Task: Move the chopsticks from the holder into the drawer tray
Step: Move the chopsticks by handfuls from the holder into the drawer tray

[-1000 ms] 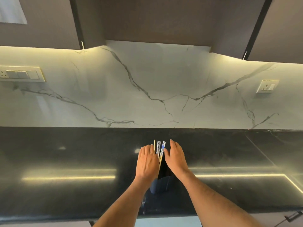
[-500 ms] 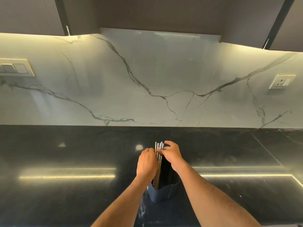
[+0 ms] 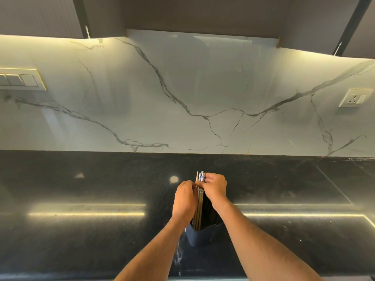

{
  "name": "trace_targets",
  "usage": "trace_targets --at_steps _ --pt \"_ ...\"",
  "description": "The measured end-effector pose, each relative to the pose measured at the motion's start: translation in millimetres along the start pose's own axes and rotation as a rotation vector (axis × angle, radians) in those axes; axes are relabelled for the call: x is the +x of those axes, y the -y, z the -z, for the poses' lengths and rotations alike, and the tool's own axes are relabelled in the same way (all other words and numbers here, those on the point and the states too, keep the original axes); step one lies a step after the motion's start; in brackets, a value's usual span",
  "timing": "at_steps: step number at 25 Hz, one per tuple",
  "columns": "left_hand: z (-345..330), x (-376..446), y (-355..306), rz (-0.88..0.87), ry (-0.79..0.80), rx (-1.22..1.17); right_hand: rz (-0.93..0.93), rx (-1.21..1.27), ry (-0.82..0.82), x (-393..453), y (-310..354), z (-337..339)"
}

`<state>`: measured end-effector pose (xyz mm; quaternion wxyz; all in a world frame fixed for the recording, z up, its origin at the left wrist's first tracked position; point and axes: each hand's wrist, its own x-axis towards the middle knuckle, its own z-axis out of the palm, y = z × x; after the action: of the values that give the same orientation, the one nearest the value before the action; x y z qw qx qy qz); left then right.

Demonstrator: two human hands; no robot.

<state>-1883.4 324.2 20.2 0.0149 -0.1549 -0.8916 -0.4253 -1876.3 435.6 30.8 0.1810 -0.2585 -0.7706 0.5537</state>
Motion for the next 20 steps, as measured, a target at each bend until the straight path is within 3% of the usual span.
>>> trace_targets --at_steps 11,17,20 --pt "7.9 -11.0 -9.2 0.057 -0.028 -0.157 0.101 -0.025 -0.048 -14.9 6.6 -2.3" --pt "25.2 -7.5 -23.5 0.011 -0.215 -0.302 0.095 0.295 -0.129 -23.6 38.5 6.7" --pt "40.0 -1.5 -39.4 0.046 -0.274 -0.441 0.215 0.455 -0.125 -29.8 68.2 18.5"
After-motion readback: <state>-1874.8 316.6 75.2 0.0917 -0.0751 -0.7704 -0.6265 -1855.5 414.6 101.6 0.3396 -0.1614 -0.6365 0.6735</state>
